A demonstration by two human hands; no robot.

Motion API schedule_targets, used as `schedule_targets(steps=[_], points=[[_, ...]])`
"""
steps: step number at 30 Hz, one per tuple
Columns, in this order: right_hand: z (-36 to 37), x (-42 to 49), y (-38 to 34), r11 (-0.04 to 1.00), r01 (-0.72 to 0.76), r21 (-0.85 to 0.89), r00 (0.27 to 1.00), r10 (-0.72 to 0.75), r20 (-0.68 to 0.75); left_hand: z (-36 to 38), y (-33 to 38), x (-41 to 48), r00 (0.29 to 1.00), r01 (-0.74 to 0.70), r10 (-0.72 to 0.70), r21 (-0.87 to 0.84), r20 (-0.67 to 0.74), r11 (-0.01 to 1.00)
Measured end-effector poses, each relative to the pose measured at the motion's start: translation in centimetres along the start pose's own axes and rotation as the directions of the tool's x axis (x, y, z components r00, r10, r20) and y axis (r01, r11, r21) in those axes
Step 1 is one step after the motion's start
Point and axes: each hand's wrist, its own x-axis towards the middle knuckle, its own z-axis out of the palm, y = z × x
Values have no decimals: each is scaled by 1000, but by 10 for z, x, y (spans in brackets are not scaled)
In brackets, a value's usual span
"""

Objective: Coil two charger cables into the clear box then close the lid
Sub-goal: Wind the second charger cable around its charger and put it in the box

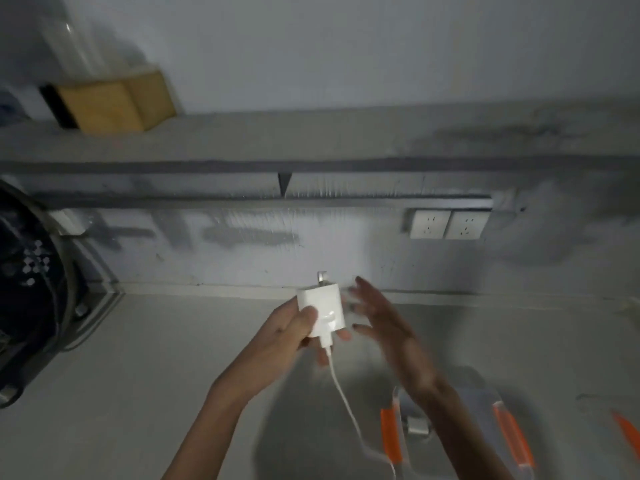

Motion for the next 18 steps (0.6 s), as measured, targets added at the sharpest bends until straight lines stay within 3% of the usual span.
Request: schedule_targets(steps=[2, 4, 6, 8, 10, 13, 15, 18], points=[[14, -7, -41, 974, -110, 200, 966, 57, 251, 17, 46, 14, 993, -119, 120, 42, -6, 992], [23, -17, -62, 961, -130, 243, 948, 48, 315, 32, 89, 28, 968, -238, 244, 94, -64, 967], [22, -38, -74, 994, 12, 111, 984, -31, 175, 45, 123, 41, 922, -343, 354, 93, -155, 935], [8, -60, -92, 964, 177, -198, 984, -180, 1, 60, 149, 49, 881, -412, 417, 72, -222, 908], [-11, -78, -127, 810, 296, -506, 938, -346, -5, 78, 166, 54, 871, -420, 422, 65, -251, 905], [-50, -92, -189, 424, 430, -797, 834, -525, 171, 114, 184, 60, 889, -386, 423, 214, -173, 898], [-77, -93, -226, 111, 456, -883, 721, -628, 293, 142, 195, 64, 900, -379, 431, 377, -60, 845], [-116, -91, -277, -130, 427, -895, 603, -697, 389, 179, 212, 65, 885, -411, 464, 546, 46, 730]])
